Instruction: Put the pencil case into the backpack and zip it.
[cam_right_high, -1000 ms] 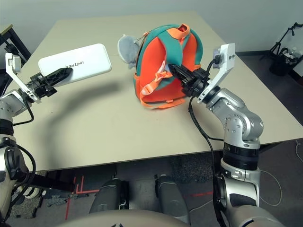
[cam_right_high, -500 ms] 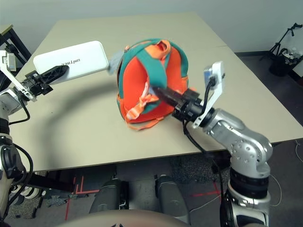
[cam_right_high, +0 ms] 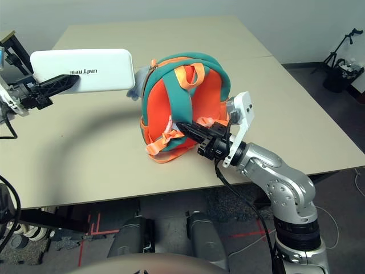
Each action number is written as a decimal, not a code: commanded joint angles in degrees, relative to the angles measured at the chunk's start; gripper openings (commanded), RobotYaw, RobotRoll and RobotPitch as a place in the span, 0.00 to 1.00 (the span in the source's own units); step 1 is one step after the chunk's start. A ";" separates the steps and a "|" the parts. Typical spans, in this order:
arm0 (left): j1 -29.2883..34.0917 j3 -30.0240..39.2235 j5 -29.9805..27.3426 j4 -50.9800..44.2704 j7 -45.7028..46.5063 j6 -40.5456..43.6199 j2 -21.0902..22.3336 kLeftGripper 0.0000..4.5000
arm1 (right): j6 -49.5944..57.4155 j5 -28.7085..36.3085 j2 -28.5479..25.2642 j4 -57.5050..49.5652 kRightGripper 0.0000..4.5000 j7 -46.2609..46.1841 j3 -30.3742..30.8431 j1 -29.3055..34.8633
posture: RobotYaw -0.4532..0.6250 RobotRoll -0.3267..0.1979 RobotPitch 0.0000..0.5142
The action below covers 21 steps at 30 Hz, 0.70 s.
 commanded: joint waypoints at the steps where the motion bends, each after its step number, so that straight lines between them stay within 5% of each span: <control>1: 0.11 -1.20 -0.62 -4.48 -0.33 0.09 1.05 0.70 | -0.78 -1.34 -1.15 1.77 0.00 1.93 1.22 0.84 | 0.30 0.62 0.12; 21: 1.47 -9.97 1.63 -11.03 -0.01 -3.18 -1.70 0.70 | -3.27 -3.43 -1.97 3.12 0.00 2.73 0.85 4.95 | 0.27 0.62 0.14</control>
